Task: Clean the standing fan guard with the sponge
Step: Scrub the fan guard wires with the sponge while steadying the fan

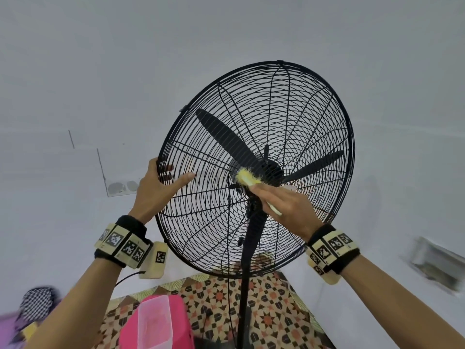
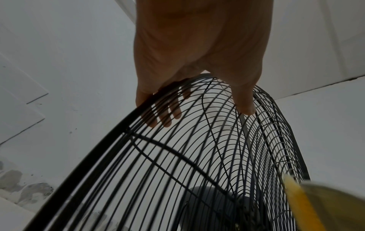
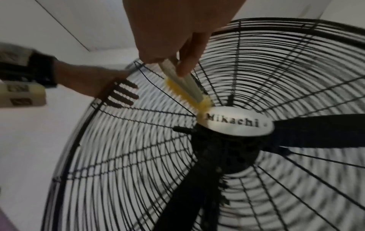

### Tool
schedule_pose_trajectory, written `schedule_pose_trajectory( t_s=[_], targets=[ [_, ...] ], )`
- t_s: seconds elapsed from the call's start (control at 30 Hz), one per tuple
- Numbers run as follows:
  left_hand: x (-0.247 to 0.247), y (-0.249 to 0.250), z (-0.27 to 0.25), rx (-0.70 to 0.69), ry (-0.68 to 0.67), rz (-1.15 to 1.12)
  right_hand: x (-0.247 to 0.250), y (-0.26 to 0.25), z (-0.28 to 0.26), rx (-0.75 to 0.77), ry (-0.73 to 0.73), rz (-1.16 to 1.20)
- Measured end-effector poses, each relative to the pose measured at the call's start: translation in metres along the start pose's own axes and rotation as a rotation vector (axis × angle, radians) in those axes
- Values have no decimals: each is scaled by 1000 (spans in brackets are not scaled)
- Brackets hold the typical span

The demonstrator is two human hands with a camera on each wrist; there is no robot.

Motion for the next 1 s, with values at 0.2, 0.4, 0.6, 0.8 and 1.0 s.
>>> schedule_pose_trajectory(
  t_s=[0.2, 0.4, 0.6, 0.8, 1.0],
  targets=[
    [0, -1, -1, 8, 9, 8, 0, 26, -37, -211, 9, 26],
    [0, 4, -5, 14, -3, -5, -9, -13, -20, -50, -56, 60],
    [0, 6, -3, -9, 0, 33, 7, 38, -67, -258, 17, 75],
    [2, 4, -3, -4, -4, 23, 3, 4, -41, -137, 41, 138],
    [0, 1, -2, -20, 11, 28, 0, 34, -71, -285, 46, 51]
  ],
)
Point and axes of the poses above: each hand's wrist, its own z-axis towards the middle knuckle, its own x-axis out of the back of the hand, y = z × x, the point moved 8 cm from there along z, towards the middle knuckle, and after that the axes turned 7 degrees about -x, right-handed, at the moved point
